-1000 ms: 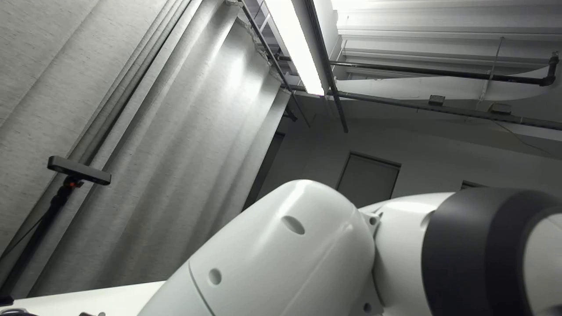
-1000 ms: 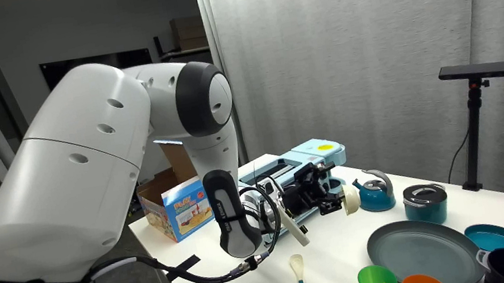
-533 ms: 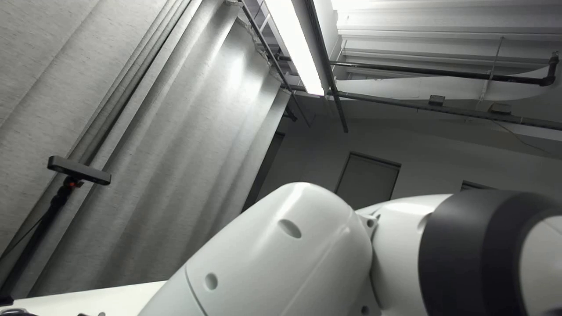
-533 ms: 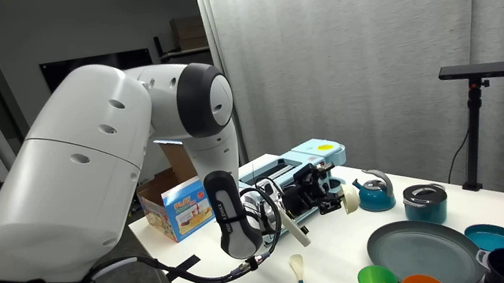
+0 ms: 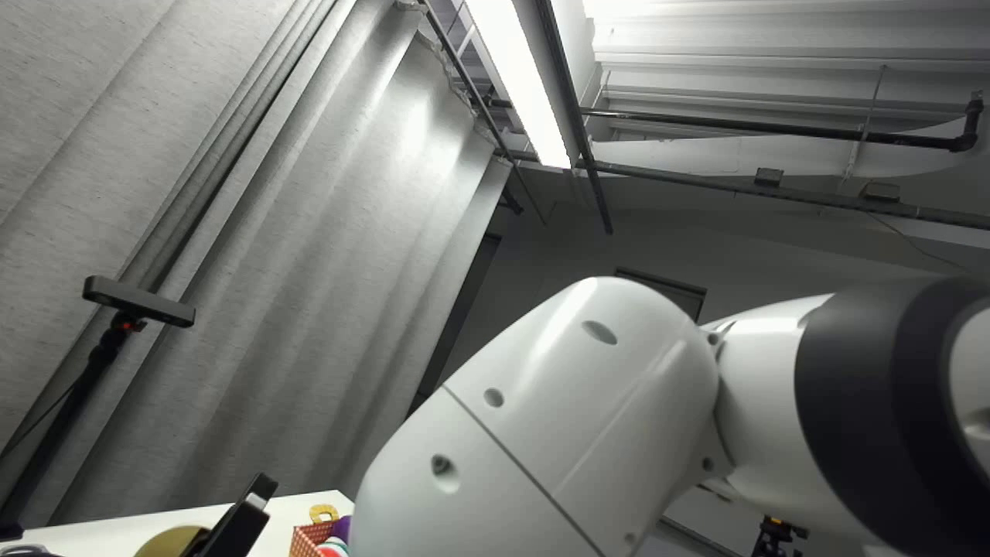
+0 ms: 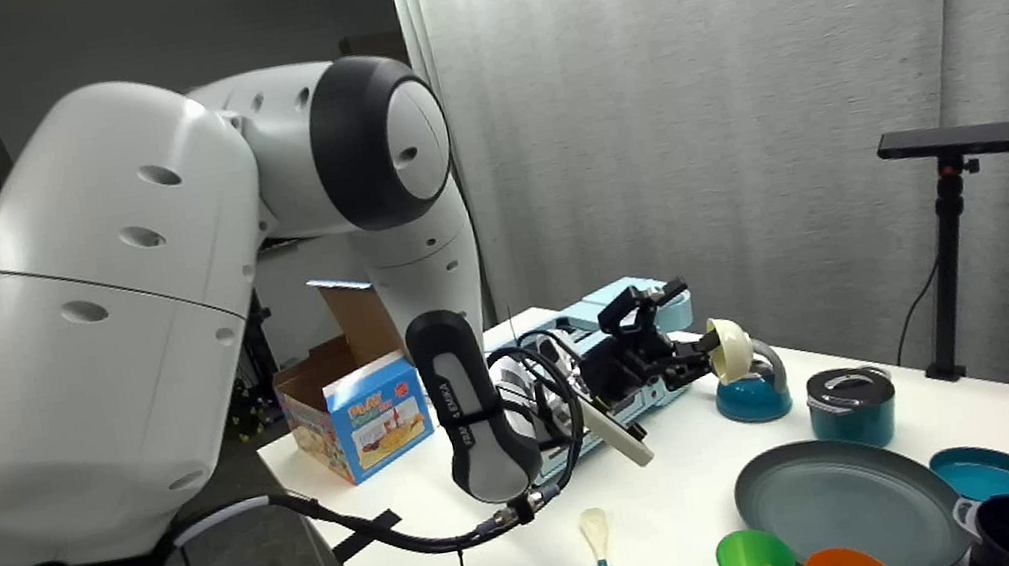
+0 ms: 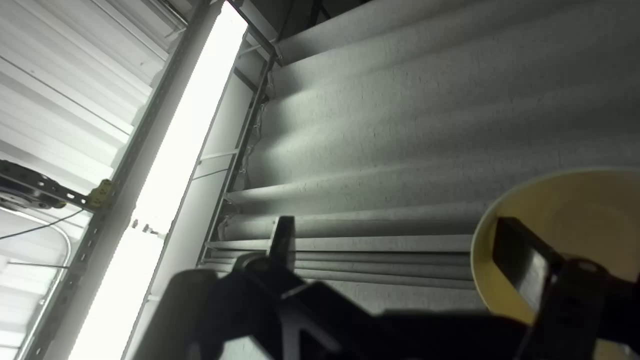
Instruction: Flip the white object upside down
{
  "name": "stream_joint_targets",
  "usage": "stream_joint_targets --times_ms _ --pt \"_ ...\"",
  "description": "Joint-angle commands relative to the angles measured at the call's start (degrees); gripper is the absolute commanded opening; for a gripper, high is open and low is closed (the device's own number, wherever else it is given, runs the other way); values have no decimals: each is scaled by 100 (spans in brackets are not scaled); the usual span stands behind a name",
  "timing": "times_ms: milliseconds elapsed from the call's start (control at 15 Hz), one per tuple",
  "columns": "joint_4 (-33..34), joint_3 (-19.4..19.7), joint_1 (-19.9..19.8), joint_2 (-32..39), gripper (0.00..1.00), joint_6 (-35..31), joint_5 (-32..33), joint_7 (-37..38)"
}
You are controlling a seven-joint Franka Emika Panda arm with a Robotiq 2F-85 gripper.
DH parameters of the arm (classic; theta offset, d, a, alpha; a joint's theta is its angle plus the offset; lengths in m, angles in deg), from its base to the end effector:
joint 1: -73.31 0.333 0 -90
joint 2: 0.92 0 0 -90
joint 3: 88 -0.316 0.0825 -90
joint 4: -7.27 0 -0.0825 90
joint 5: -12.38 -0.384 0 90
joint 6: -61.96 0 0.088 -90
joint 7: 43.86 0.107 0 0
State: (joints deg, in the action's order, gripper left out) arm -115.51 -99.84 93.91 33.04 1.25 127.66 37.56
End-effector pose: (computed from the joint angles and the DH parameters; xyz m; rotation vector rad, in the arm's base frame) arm 0.5189 0.1761 0.2212 1.0714 0.1899 0.9453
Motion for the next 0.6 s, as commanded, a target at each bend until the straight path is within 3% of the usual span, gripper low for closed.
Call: stream_joint_targets --times_ms 0,533 --pt "-517 -120 -293 -557 100 119 34 396" --pt "-836 -108 -410 -930 100 70 153 483"
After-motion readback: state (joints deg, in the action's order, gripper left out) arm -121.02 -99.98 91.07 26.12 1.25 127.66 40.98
